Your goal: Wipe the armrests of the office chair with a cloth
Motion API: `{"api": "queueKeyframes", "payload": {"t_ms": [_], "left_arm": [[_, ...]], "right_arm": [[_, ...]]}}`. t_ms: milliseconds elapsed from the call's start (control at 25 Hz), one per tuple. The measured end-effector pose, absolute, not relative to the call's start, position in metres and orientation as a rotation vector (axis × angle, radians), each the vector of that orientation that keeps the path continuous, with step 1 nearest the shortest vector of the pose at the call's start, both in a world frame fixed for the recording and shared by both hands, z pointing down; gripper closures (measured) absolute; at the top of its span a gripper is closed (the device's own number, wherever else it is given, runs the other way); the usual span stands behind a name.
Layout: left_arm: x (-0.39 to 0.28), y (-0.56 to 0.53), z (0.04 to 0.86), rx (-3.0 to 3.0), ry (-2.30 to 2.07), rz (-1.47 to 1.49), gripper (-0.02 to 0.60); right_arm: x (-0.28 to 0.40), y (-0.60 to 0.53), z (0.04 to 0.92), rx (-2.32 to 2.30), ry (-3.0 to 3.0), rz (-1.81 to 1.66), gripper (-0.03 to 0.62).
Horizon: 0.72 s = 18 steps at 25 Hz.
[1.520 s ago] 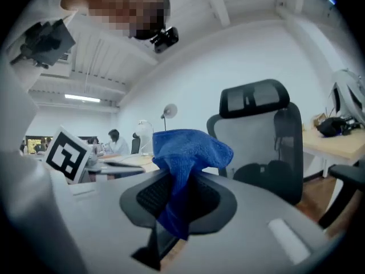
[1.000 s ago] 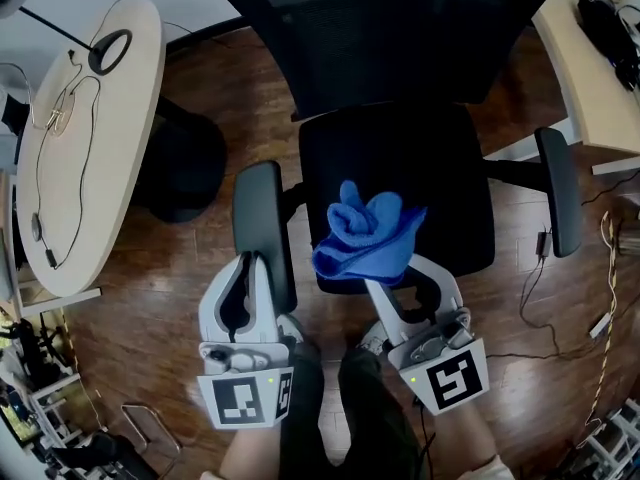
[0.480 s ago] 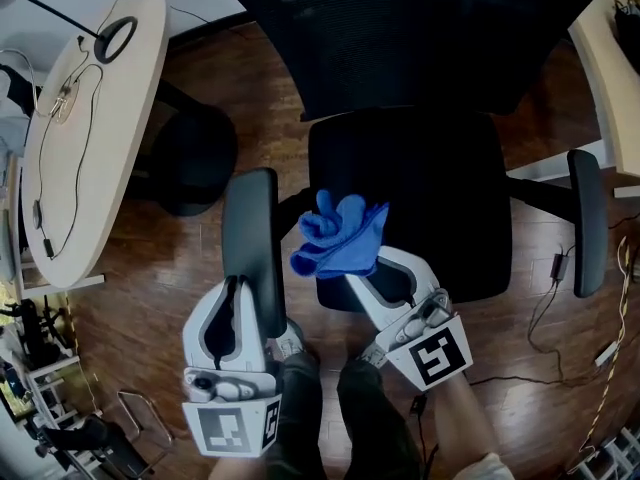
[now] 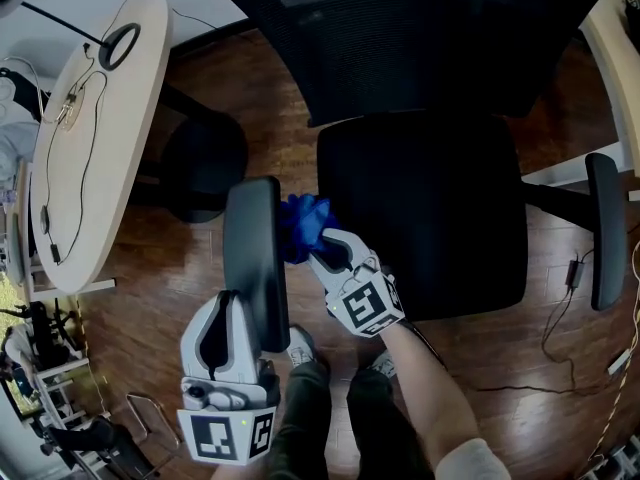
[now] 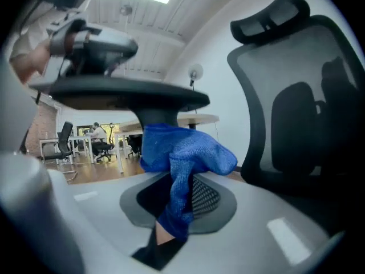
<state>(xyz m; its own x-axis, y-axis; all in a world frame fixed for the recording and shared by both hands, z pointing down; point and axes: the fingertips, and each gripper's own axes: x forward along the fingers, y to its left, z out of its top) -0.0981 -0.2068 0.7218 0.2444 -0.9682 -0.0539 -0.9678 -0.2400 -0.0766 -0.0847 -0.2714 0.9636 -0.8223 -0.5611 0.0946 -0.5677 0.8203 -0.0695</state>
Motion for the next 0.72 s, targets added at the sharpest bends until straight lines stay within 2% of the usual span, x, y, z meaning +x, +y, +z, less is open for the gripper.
{"api": "queueKeyframes", "payload": {"t_ms": [80, 200, 320, 480, 600, 720], "left_arm": [[-0.102, -0.206, 0.722, -2.395, 1.868, -0.026, 0.486], [-0.113, -0.207, 0.723, -2.382, 1.869, -0.026, 0.486], [-0.123, -0.204, 0.724, -2.373, 1.881, -0.019, 0.486], [-0.131, -0.206, 0.712, -2.380, 1.876, -0.003, 0.486], [-0.127, -0.216, 0.681, -2.355, 1.828, -0.009, 0.486], [-0.125, -0.215, 0.646, -2.369, 1.787, 0.020, 0.486]], "right_arm": [[-0.096, -0.285, 1.005, 0.935, -2.849, 0.092, 0.517], [-0.101, -0.305, 1.057, 0.964, -2.698, 0.205, 0.518], [-0.099, -0.310, 1.053, 1.009, -2.694, 0.260, 0.517], [-0.025, -0.274, 0.911, 1.322, -2.813, 0.390, 0.518], [0.031, -0.238, 0.767, 1.575, -2.895, -0.043, 0.517], [0.043, -0.216, 0.668, 1.718, -2.902, -0.361, 0.517]]}}
